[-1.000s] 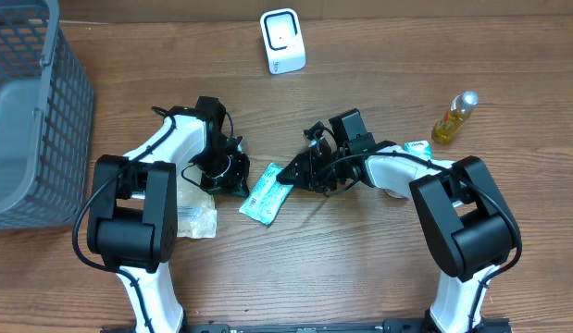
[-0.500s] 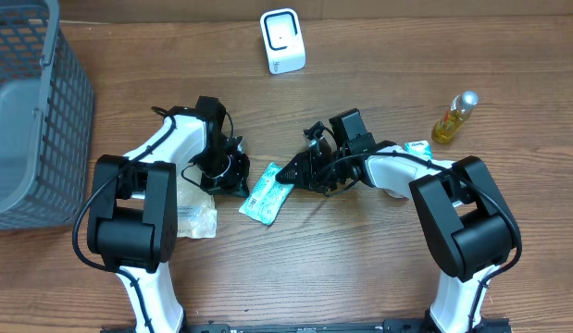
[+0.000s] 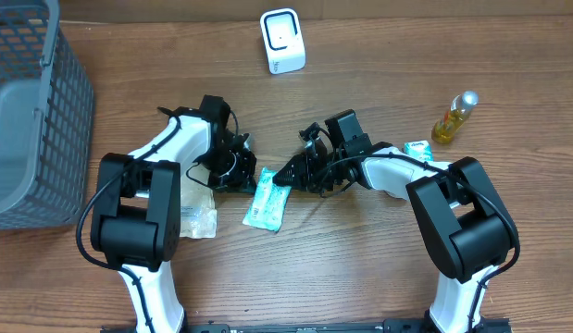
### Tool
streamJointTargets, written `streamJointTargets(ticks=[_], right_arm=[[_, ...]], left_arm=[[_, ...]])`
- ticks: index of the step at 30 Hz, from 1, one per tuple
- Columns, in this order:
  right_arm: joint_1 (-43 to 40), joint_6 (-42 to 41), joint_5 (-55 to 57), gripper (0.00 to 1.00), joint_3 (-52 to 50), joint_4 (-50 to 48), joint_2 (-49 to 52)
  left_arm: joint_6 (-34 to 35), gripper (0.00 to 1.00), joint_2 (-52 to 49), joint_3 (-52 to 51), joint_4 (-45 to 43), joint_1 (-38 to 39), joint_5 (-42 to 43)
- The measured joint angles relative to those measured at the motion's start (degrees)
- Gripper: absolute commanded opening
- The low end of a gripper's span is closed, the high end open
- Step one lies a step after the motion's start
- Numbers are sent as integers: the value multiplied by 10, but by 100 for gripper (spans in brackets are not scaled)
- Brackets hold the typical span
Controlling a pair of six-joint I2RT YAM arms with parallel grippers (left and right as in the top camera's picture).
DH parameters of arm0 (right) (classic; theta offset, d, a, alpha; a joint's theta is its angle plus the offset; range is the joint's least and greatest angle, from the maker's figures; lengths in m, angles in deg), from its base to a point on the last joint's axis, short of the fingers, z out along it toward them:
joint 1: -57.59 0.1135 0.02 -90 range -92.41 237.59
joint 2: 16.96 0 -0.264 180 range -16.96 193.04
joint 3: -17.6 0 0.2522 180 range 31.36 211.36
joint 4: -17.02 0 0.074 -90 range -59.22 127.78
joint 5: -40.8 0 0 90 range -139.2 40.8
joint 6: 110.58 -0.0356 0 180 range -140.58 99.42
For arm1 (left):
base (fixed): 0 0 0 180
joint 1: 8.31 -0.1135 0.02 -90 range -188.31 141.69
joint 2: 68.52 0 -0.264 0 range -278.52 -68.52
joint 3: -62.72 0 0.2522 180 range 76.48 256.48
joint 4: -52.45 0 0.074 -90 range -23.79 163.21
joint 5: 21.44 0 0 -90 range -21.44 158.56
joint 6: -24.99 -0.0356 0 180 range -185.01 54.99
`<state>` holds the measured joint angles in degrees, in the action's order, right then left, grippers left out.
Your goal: Scan the item barcode
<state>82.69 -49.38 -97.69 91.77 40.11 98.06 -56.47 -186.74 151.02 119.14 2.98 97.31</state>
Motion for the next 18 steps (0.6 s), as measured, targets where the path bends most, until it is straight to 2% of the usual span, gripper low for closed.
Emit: streamJointTargets(ticks=[6,9,12,15,18], right_arm=[[0,-1,0,31,0,-3,0],[0,-1,1,23,0,-3,0],[0,0,0,21,0,-3,0],[0,-1,0,23,0,-4,0],[0,0,0,34,0,-8,0]], left_arm=[[0,4,0,0,0,2,0],[0,4,0,0,0,2,0],[0,4,0,0,0,2,0],[0,4,0,0,0,2,0],[0,4,0,0,0,2,0]])
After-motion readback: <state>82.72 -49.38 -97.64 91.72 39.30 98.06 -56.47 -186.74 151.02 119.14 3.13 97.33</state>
